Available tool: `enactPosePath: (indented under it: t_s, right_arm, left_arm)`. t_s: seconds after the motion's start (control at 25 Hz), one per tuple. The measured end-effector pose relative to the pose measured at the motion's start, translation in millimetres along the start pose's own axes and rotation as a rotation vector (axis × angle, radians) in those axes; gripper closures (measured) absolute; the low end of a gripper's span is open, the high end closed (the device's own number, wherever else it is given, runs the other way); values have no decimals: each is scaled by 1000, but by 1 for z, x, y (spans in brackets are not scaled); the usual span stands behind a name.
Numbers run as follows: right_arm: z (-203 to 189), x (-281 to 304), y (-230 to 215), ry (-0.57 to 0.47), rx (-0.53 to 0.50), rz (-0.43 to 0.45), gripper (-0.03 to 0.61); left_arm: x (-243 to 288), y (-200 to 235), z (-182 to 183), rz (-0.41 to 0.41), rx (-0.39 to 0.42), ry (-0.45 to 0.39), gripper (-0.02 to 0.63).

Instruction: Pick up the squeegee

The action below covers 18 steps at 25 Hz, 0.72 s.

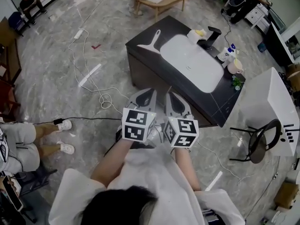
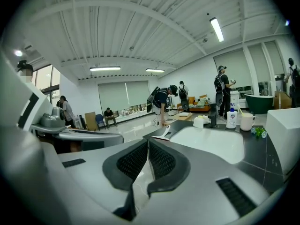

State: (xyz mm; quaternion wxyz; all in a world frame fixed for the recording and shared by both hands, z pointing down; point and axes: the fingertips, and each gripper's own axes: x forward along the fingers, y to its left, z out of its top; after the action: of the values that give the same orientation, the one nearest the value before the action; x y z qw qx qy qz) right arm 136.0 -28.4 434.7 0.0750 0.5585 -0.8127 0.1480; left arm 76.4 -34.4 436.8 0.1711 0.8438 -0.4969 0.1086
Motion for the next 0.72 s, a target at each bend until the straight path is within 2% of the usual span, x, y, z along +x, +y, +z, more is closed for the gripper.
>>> enactPosePath:
  t_s: [0.12, 0.28, 0.4, 0.52, 0.64, 0.72]
  right_arm:
    - [9, 5, -8, -41, 3, -10, 551]
    - [11, 12, -10, -60, 18, 16, 551]
    - [17, 20, -7, -83, 37, 53, 551]
    - [22, 27, -5, -101, 54, 67, 551]
    - [21, 43, -6, -73, 25, 46, 551]
    - [22, 58, -10, -61, 40, 36, 551]
  left_arm:
    - [7, 0, 4, -15, 0, -10, 588]
    - [18, -6, -4, -46, -16, 11, 588]
    - [25, -5, 3, -55, -17, -8, 588]
    - [32, 6, 12, -49, -31, -32, 588]
    - [42, 26, 15, -33, -51, -26, 588]
    - [50, 40, 18, -21, -51, -20, 588]
